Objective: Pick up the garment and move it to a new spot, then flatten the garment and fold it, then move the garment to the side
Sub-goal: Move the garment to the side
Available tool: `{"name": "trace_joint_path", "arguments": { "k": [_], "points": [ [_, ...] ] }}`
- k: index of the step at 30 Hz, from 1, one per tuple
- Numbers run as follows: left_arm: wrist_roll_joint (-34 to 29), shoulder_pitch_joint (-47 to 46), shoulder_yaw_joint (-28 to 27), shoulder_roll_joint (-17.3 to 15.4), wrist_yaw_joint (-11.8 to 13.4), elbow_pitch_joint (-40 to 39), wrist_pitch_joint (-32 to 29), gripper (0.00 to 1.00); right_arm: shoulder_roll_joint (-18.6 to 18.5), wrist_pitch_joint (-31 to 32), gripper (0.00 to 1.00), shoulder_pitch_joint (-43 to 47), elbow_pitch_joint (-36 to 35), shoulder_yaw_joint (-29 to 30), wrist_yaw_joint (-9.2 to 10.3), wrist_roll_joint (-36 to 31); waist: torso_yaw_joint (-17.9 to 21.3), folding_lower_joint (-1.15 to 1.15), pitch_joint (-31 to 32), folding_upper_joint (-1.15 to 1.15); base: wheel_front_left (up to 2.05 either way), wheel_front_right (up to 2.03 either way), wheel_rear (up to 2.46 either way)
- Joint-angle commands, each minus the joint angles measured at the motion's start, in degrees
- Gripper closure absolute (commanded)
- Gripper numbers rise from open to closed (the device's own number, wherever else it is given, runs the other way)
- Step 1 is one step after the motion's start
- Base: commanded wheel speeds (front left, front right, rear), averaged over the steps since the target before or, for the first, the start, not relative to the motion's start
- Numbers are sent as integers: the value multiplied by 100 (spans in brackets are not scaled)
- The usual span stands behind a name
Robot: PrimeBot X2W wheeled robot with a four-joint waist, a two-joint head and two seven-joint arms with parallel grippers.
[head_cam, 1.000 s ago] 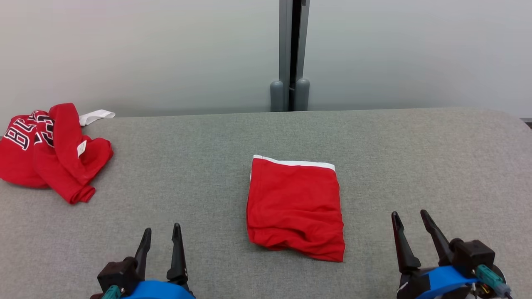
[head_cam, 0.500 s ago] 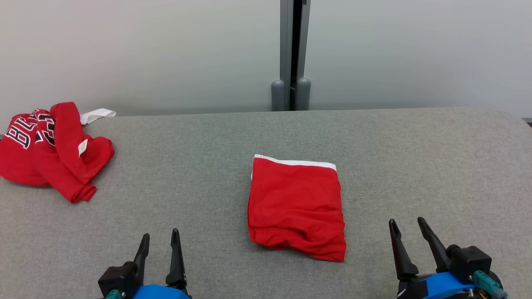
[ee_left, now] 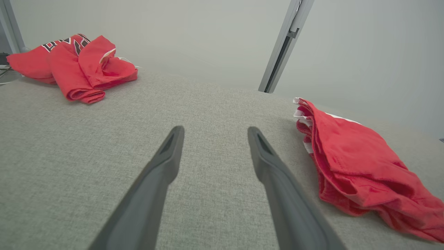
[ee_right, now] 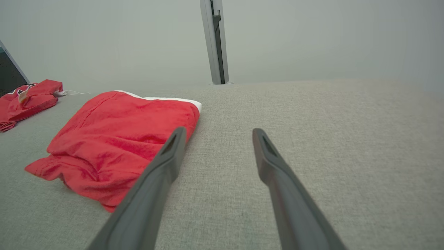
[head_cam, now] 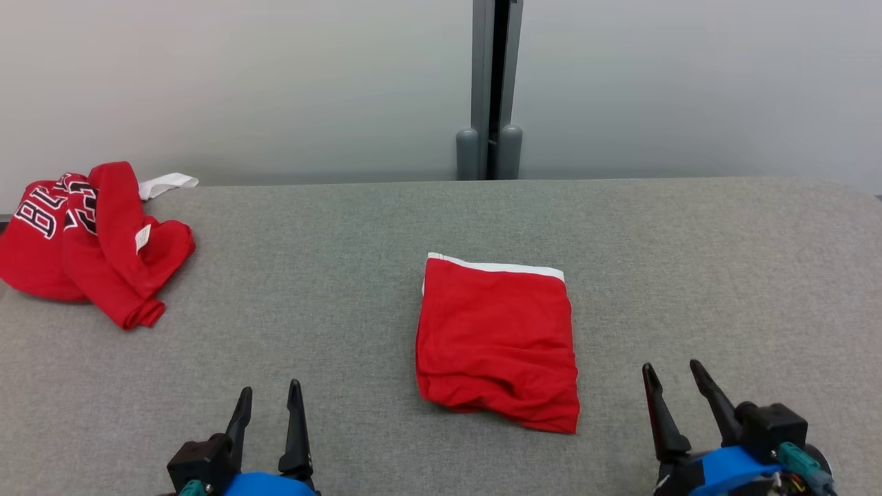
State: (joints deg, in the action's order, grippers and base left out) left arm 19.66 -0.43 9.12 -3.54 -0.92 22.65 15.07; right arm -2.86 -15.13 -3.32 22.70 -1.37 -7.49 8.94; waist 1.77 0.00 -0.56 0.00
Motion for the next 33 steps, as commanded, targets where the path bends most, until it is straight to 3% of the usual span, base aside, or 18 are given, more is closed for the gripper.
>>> {"name": "trace_joint_path", "arguments": {
  "k": [1, 6, 12, 19, 27, 28, 29, 33],
  "points": [
    [-27, -86, -1, -8, -8, 13, 16, 0, -6, -1, 0, -170, 8, 16, 0, -51, -23, 0, -22, 0, 0, 0, 0],
    [-88, -192, -5, 2, -37, -28, 16, 0, -6, 506, 0, -843, 122, 55, 0, -427, -125, 0, -196, 0, 0, 0, 0],
    [-170, -330, -25, 5, -61, -95, 15, 0, -184, 1956, 0, -1724, 493, 60, 0, -441, -393, 0, -441, 0, 0, 0, 0],
    [-205, -388, -41, 18, -106, -116, 16, 0, -422, 3299, 0, -2205, 1061, -152, 0, 176, -784, 0, -712, 0, 0, 0, 0],
    [-278, -473, -74, 25, -151, -172, 16, 0, -506, 3854, 0, -2445, 1553, -463, 0, 786, -952, 0, -999, 0, 0, 0, 0],
    [-297, -474, -73, 25, -155, -173, 15, 0, -510, 3840, 16, -2462, 1595, -505, 0, 821, -945, 0, -1025, 0, 0, 0, 0],
    [-313, -484, -72, 27, -158, -187, 15, 0, -510, 3820, 44, -2495, 1630, -540, 0, 869, -930, 0, -1051, 0, 0, 0, 0],
    [-377, -561, -36, 25, -181, -252, 15, 0, -526, 3601, 100, -2637, 1629, -745, 0, 984, -785, 0, -1140, 0, 0, 0, 0]
  ]
}}
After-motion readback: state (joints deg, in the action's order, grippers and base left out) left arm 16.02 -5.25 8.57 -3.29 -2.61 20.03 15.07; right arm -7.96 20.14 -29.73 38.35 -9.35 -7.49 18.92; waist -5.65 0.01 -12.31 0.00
